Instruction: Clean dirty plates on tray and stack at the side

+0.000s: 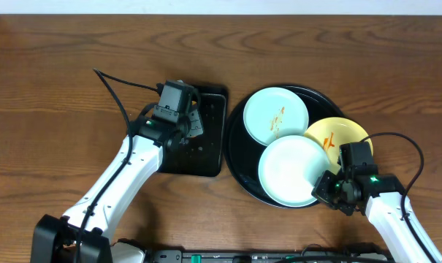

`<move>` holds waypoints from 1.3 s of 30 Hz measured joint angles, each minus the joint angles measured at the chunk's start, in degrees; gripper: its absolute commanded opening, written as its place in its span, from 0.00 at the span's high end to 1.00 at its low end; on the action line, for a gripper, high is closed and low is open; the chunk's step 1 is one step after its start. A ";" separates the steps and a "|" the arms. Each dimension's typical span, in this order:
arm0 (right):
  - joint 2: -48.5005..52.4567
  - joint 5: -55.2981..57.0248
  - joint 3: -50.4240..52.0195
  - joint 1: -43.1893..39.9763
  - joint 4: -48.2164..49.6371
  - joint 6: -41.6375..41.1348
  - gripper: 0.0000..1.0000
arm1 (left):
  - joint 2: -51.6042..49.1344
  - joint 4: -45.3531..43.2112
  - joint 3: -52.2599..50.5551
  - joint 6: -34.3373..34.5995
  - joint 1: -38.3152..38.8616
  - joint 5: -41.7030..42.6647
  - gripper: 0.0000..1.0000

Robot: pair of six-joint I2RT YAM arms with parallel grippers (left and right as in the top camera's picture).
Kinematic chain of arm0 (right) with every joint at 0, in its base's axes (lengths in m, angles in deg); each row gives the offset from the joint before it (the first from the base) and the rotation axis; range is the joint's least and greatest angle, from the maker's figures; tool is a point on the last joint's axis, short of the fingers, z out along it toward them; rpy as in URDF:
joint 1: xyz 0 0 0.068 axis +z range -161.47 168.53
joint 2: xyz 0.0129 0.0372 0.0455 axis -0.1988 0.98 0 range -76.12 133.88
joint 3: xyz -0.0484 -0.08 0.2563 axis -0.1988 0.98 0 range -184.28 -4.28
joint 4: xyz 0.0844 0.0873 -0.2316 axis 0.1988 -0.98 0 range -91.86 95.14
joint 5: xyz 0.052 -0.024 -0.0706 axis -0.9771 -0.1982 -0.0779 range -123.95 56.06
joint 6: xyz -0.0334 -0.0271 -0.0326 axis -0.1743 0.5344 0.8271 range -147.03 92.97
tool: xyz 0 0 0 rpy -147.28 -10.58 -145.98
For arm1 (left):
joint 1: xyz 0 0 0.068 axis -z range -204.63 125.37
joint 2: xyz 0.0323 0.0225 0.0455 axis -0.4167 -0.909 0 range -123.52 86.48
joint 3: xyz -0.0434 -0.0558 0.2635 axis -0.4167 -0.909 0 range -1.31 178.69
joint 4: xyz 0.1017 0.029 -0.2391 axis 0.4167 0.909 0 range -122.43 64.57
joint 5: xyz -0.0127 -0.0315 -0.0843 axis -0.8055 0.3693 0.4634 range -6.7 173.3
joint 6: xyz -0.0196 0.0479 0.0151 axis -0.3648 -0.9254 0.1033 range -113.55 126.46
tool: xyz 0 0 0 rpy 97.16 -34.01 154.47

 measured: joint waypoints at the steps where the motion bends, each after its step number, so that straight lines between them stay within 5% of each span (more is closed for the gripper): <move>1: 0.00 0.00 0.00 0.02 0.35 -0.02 0.99 | 0.02 -0.02 0.00 0.00 0.00 0.00 0.92; 16: 0.04 -11.34 0.48 0.02 19.47 8.24 0.99 | 0.02 0.00 0.00 0.00 0.00 0.00 0.92; 32: 0.04 -22.64 0.50 0.02 -2.56 -0.44 0.99 | 0.02 0.52 0.00 0.00 0.00 0.00 0.92; 39: 0.04 -17.94 0.50 0.02 -2.64 -0.48 0.99 | 0.02 0.90 0.00 0.00 0.00 0.00 0.92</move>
